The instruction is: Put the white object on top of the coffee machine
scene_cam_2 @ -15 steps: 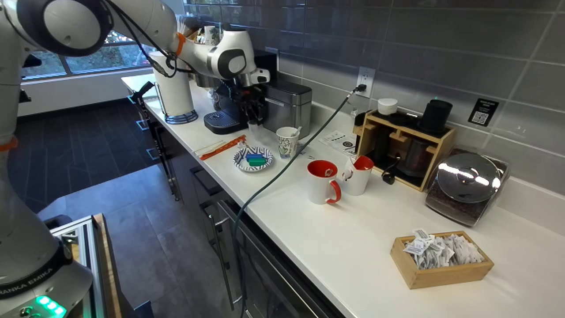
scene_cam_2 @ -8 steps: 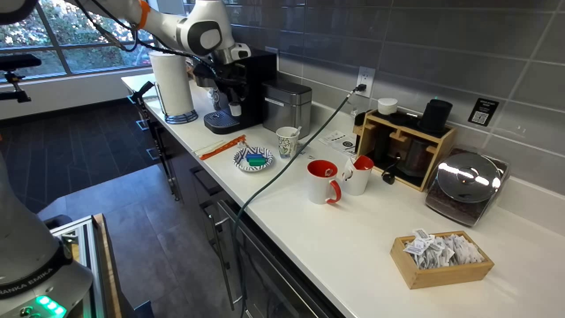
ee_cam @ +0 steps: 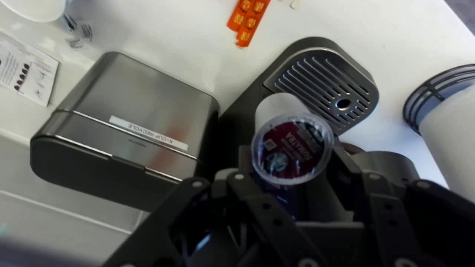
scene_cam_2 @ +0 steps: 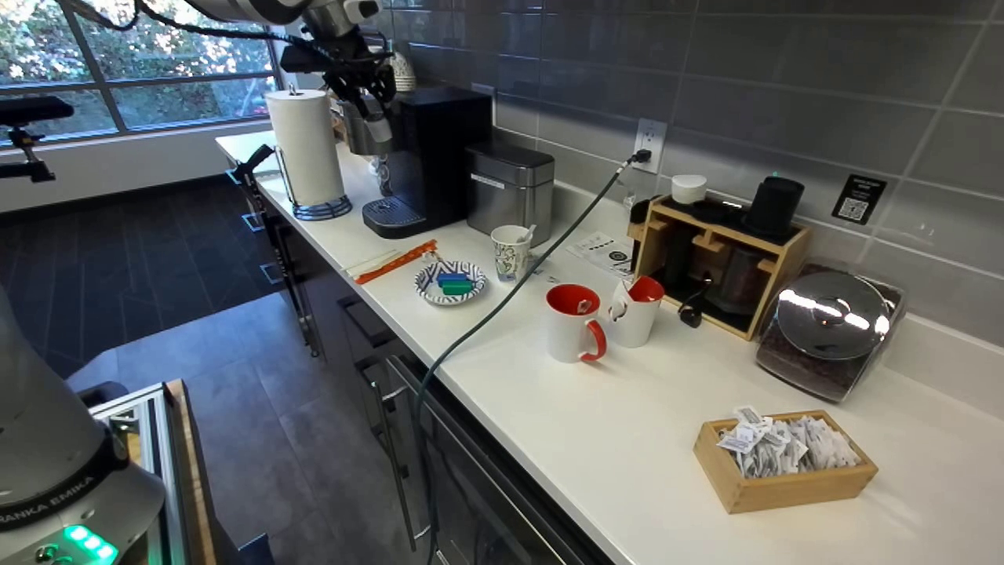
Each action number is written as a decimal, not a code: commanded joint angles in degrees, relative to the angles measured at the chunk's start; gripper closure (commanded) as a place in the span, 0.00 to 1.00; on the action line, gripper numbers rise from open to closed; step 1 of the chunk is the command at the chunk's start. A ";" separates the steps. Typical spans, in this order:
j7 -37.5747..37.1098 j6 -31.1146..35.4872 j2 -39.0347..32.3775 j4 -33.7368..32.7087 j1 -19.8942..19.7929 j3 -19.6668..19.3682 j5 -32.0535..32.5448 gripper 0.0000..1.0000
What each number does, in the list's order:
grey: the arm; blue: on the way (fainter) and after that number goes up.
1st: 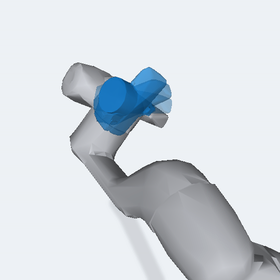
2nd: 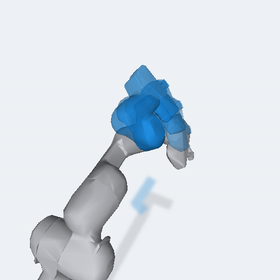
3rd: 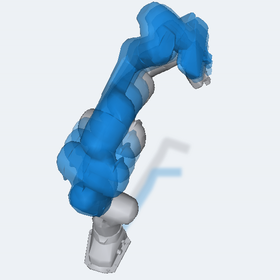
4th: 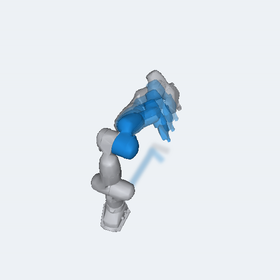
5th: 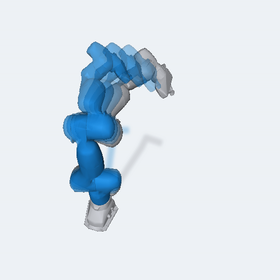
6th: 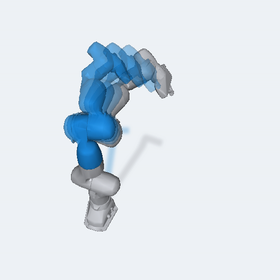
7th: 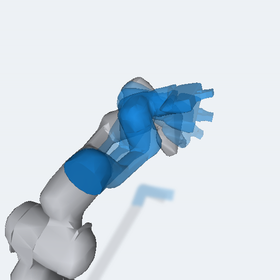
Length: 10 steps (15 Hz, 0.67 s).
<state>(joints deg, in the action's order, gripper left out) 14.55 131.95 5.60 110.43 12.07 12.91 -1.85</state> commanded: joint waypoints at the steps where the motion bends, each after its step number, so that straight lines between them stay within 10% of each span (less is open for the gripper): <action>1: -0.10 -0.18 0.73 -0.22 0.89 -0.10 0.02 0.47; 4: 0.14 -0.18 1.19 -0.13 1.13 -0.03 -0.05 0.47; 5: 0.27 -0.18 1.09 -0.07 1.08 -0.08 -0.06 0.72; 10: -9.40 2.06 -3.63 -9.37 2.65 4.03 7.87 0.72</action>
<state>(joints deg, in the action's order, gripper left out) 10.59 134.08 5.23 107.06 13.41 14.85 0.36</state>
